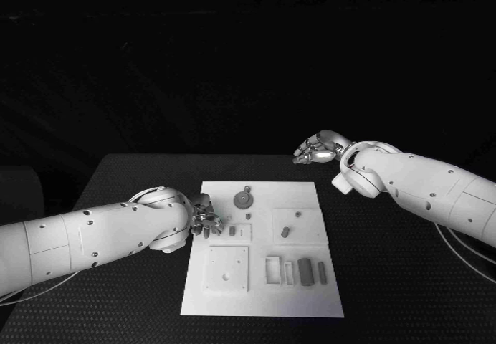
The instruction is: Assemble the parts on the task board
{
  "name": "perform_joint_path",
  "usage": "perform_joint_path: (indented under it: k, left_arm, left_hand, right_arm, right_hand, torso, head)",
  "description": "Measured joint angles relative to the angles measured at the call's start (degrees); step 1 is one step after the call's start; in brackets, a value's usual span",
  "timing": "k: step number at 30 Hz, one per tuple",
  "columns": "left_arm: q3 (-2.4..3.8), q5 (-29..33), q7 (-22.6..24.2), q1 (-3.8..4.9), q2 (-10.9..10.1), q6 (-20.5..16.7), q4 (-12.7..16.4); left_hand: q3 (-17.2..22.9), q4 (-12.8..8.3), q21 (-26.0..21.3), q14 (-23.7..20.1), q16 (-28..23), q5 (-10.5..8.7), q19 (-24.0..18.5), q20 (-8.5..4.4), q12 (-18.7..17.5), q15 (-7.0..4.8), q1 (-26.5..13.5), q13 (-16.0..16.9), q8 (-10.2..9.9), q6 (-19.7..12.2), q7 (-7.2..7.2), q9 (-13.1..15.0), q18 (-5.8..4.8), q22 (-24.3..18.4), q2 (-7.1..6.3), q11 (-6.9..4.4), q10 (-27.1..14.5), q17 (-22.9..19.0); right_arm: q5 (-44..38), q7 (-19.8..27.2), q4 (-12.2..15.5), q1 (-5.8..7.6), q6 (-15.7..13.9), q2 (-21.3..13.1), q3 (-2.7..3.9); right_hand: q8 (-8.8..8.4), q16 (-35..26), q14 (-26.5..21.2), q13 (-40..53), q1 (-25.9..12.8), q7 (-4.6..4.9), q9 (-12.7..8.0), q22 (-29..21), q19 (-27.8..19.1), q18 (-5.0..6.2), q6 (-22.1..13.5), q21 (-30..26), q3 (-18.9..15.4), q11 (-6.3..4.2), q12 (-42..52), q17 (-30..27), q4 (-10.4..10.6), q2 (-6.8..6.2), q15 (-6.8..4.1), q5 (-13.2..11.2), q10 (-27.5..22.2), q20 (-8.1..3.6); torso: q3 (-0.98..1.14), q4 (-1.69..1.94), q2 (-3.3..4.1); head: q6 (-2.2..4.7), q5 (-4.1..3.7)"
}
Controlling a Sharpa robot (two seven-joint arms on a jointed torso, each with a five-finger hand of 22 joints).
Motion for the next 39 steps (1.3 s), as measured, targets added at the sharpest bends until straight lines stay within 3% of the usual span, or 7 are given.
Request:
perform_joint_path:
  k: [20, 39]
  left_arm:
    - [0.14, -0.6, 0.1, -0.61, -0.11, 0.11, -0.62]
    - [0.08, -0.66, 0.78, -0.78, -0.18, -0.77, -0.51]
  left_hand:
    - [-0.01, 0.01, 0.0, 0.01, 0.0, 0.01, 0.0, 0.0, 0.0, 0.02, 0.03, 0.05, 0.0, -0.01, 0.0, 0.11, 0.0, 0.08, 0.03, 0.03, -0.01, 0.05]
    - [-0.17, 0.16, 0.0, 0.01, 0.22, 0.21, 0.0, 0.0, 0.0, 0.04, 0.17, 0.1, -0.1, 0.11, -0.13, 0.09, 0.0, 0.22, 0.17, 0.04, -0.01, 0.1]
  right_arm:
    - [0.0, 0.02, 0.15, -0.05, 0.01, -0.08, 0.0]
    - [-0.03, 0.02, 0.12, -0.08, 0.05, -0.08, 0.0]
  right_hand:
    - [0.0, 0.0, 0.0, 0.0, 0.0, -0.01, 0.01, 0.11, 0.0, 0.0, 0.01, 0.0, 0.0, 0.0, 0.0, -0.05, 0.0, 0.0, 0.0, 0.0, 0.0, 0.0]
    - [0.0, 0.0, 0.0, 0.0, 0.0, -0.01, -0.04, 0.22, 0.0, 0.01, 0.01, -0.22, 0.0, 0.0, 0.0, -0.05, 0.0, 0.0, 0.0, 0.0, 0.0, 0.0]
  torso:
    - [0.07, -0.03, -0.02]
    - [-0.03, 0.04, -0.03]
  head:
    - [-0.21, -0.17]
    - [-0.2, -0.38]
